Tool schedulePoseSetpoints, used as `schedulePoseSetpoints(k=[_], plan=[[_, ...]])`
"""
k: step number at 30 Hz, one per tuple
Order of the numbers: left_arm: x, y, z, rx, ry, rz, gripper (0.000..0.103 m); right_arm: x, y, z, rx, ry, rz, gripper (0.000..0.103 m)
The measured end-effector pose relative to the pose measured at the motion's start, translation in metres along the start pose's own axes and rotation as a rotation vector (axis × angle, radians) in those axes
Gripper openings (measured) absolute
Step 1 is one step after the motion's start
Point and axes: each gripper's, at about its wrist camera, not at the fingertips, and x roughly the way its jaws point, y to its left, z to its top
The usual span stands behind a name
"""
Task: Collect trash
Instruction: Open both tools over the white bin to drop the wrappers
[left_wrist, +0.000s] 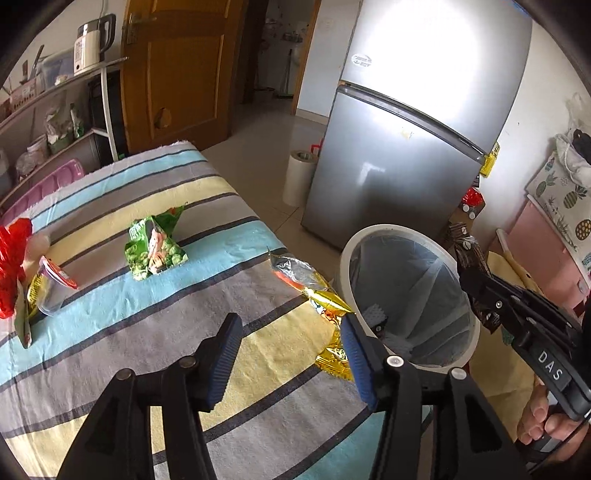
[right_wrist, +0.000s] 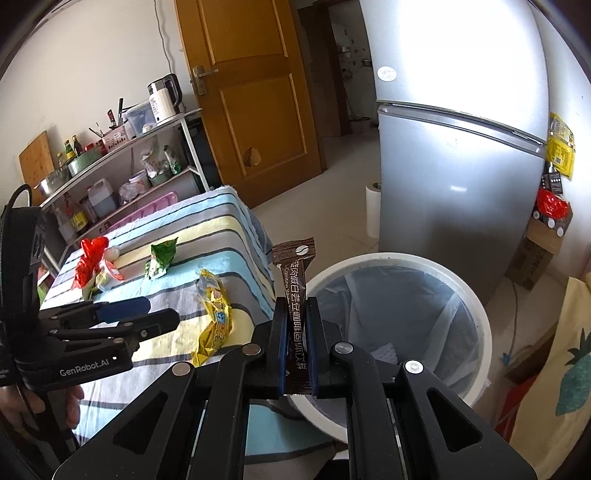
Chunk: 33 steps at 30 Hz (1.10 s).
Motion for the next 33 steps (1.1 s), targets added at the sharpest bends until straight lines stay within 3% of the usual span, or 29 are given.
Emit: schedulePoseSetpoints(k=[5, 10, 15, 19, 21, 33], plan=[[0.011, -0.011, 0.003, 0.026, 0.011, -0.025, 0.069, 0.006, 0.003, -0.003, -0.005, 0.014, 0.004, 0.009], [0.034, -0.026, 0.002, 0.056, 0.069, -0.008, 0.070, 0.010, -0.002, -0.005, 0.006, 0.024, 0.006, 0.009], [0.045, -0.030, -0.002, 0.062, 0.089, 0.013, 0.052, 0.009, -0.007, -0.005, 0.005, 0.021, 0.004, 0.009], [0.044, -0.039, 0.000, 0.106, 0.078, 0.012, 0.026, 0.011, -0.014, -0.006, 0.022, 0.021, 0.000, 0.009], [0.044, -0.045, 0.000, 0.126, 0.076, 0.010, 0.018, 0.011, -0.018, -0.007, 0.032, 0.020, -0.002, 0.009], [0.039, -0.087, 0.019, 0.202, 0.035, -0.055, 0.017, 0.007, -0.048, -0.005, 0.072, 0.008, -0.056, 0.009]])
